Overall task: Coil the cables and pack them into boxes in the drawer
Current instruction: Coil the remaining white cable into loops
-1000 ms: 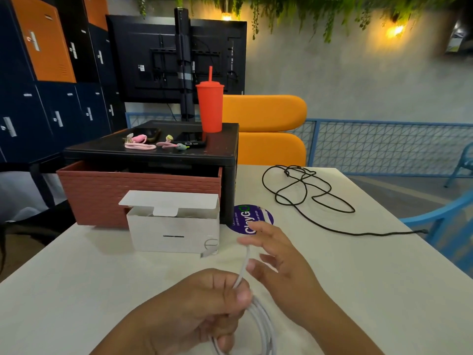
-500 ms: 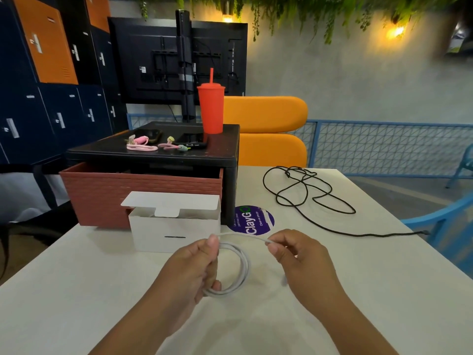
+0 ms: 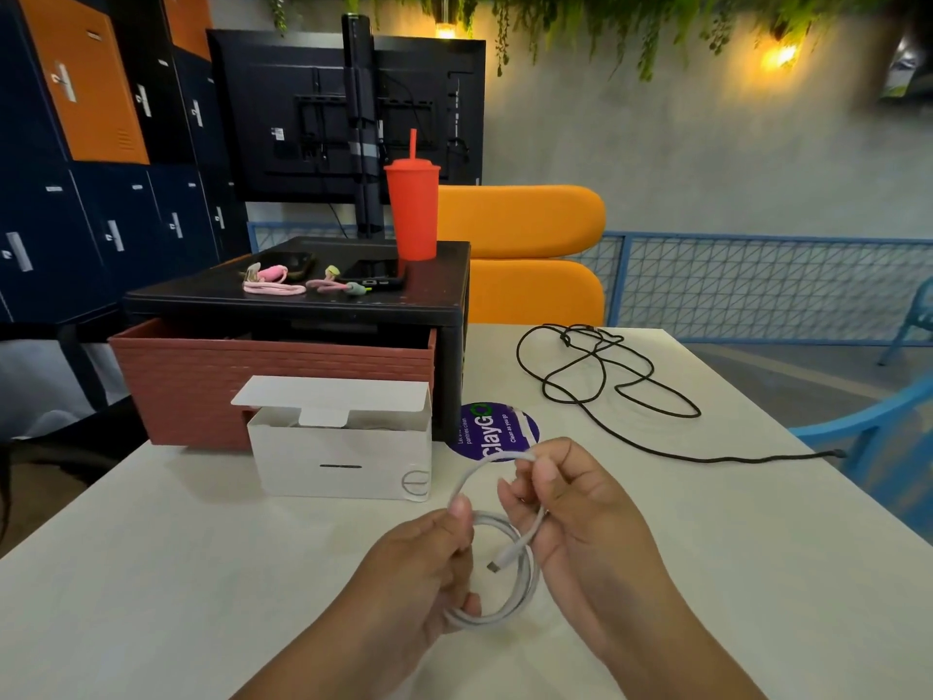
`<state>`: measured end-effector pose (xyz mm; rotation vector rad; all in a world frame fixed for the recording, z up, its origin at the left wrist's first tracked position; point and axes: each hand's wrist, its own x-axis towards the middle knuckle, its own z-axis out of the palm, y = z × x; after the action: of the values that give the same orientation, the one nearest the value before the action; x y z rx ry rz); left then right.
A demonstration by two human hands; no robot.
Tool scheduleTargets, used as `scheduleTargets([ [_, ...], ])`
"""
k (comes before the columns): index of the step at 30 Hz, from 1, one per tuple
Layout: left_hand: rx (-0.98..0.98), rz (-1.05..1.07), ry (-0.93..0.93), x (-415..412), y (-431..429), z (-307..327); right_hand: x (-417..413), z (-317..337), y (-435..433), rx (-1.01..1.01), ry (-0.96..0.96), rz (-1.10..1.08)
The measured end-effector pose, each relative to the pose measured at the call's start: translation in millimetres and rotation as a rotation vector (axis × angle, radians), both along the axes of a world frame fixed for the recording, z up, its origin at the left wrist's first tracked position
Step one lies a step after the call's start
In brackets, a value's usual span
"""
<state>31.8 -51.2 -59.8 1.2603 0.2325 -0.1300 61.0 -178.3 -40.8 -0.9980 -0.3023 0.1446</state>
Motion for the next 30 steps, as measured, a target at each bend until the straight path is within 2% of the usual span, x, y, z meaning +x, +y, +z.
scheduleTargets([
  [3, -0.131, -0.025, 0.014, 0, 6, 4, 1, 0, -4, -0.448, -0.375, -0.139],
  [4, -0.162, -0.025, 0.018, 0, 9, 5, 2, 0, -5, -0.523, -0.443, -0.162],
  [10, -0.267, -0.065, -0.002, 0, 18, 13, 1, -2, -6, -0.459, -0.305, -0.012],
  [14, -0.408, -0.128, -0.038, -4, 21, 20, 3, -13, 0, -0.484, -0.218, 0.039],
  [16, -0.442, -0.126, -0.043, -4, 23, 21, 2, -16, 4, -0.482, -0.219, 0.037],
  [22, -0.372, -0.023, 0.028, 3, 23, 14, -3, -17, 10, -0.411, -0.250, 0.129],
  [30, -0.388, -0.028, 0.105, 1, 23, 14, -3, -22, 12, -0.625, -0.380, 0.145],
])
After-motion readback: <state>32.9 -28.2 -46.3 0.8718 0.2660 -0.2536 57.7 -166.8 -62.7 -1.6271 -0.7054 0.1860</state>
